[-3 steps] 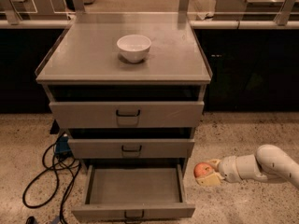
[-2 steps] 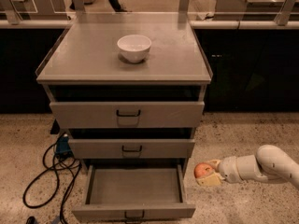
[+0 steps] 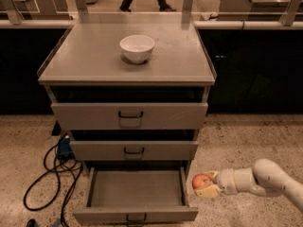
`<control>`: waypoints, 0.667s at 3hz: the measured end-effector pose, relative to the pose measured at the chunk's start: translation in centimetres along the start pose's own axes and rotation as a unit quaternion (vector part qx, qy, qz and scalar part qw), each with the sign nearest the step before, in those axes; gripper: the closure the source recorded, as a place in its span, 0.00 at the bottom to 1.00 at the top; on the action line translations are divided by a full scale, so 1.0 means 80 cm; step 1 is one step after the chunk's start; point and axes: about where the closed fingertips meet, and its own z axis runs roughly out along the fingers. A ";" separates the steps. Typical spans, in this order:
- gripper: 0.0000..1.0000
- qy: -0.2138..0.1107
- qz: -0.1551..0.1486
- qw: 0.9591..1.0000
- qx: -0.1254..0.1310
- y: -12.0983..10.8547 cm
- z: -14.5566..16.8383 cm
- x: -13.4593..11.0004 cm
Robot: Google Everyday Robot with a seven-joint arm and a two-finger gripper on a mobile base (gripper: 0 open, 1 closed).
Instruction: Place apple into bottom drawer
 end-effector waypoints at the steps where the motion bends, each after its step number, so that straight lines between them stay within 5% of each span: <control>1: 1.00 -0.001 -0.013 1.000 0.018 0.008 0.070 0.029; 2: 1.00 -0.002 -0.012 0.998 0.055 -0.014 0.071 0.029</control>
Offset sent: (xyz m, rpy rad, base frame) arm -0.0044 0.0298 -0.0394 -0.0156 -0.0310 -0.0069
